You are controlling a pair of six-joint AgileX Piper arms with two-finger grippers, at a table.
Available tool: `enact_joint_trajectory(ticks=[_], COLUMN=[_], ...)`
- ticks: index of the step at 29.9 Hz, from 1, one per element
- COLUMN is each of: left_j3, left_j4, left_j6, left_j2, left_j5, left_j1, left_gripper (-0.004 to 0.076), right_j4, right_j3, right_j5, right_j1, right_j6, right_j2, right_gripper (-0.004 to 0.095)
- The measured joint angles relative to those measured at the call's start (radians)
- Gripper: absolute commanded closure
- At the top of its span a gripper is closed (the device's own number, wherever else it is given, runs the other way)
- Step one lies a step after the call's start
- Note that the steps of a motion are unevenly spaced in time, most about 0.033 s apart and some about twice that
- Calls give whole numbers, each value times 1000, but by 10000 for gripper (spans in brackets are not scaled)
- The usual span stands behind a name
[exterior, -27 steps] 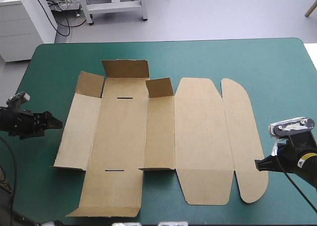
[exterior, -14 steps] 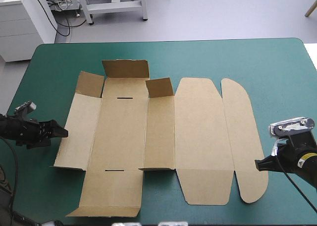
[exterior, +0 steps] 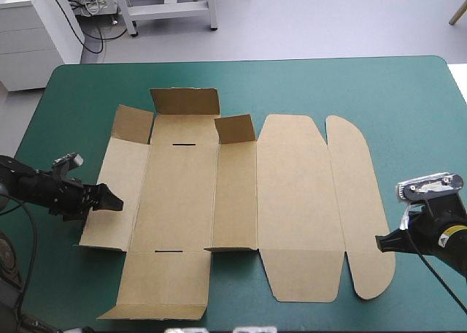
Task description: Fold the box
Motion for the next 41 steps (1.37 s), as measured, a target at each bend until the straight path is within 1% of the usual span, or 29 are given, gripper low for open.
enact_joint_trajectory(ticks=[12,18,20,24,32,35,38,40,41], left_j3=[0,1,1,1,1,1,1,1,1], left_j4=[-55,-61,-62,-61,-54,-52,-51,-44,-41], left_j6=[0,0,0,0,-7,-22,-32,-41,-44], left_j2=[0,0,0,0,0,0,0,0,0], left_j5=[0,0,0,0,0,0,0,0,-1], left_j1=[-95,-105,-106,-106,-106,-106,-106,-106,-106], left_gripper=[139,139,153,241,505,586,691,731,731], right_j4=[0,0,0,0,0,0,0,0,0], right_j3=[0,0,0,0,0,0,0,0,1], right_j5=[0,0,0,0,0,0,0,0,0], right_j1=[0,0,0,0,0,0,0,0,0], right_j6=[-1,-1,-1,-1,-1,-1,-1,-1,-1], right_j2=[0,0,0,0,0,0,0,0,0], right_gripper=[929,929,929,929,929,929,930,929,929])
